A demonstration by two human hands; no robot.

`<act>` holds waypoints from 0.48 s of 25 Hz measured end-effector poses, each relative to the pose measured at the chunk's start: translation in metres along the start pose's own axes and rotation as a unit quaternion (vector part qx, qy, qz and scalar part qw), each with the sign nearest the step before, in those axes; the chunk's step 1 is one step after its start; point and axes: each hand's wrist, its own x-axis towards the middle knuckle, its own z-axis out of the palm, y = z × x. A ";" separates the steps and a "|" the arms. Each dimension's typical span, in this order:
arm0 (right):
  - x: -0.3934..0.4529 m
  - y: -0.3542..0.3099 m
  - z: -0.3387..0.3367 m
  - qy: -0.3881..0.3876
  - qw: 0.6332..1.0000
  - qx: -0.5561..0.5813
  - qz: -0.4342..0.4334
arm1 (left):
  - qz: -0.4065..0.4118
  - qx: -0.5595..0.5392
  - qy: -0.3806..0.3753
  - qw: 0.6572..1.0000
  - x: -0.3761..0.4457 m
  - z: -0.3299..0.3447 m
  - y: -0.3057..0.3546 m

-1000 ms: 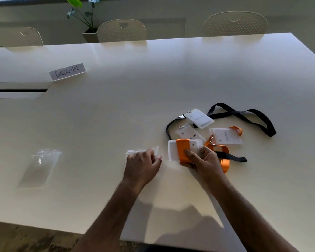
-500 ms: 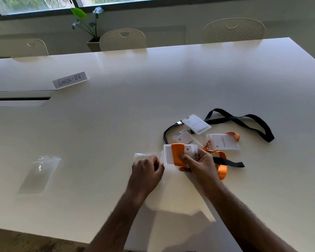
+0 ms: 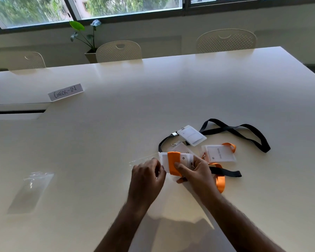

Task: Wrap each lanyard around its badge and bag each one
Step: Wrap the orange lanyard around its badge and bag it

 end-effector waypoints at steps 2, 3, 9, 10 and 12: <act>0.002 0.001 0.002 -0.006 1.000 -0.018 -0.004 | 0.014 0.006 0.017 1.000 0.003 -0.001 0.003; 0.003 0.002 0.004 -0.008 1.000 -0.024 -0.005 | 0.024 0.009 0.026 0.999 0.005 -0.002 0.003; 0.005 -0.002 0.005 0.021 0.999 -0.028 -0.022 | 0.079 0.013 0.031 0.996 0.009 -0.001 0.007; 0.005 -0.004 0.004 0.026 0.999 -0.027 -0.029 | 0.084 0.010 0.028 0.996 0.009 -0.001 0.009; 0.006 -0.006 0.003 0.028 0.998 -0.024 -0.046 | 0.089 -0.001 0.019 0.996 0.009 -0.001 0.013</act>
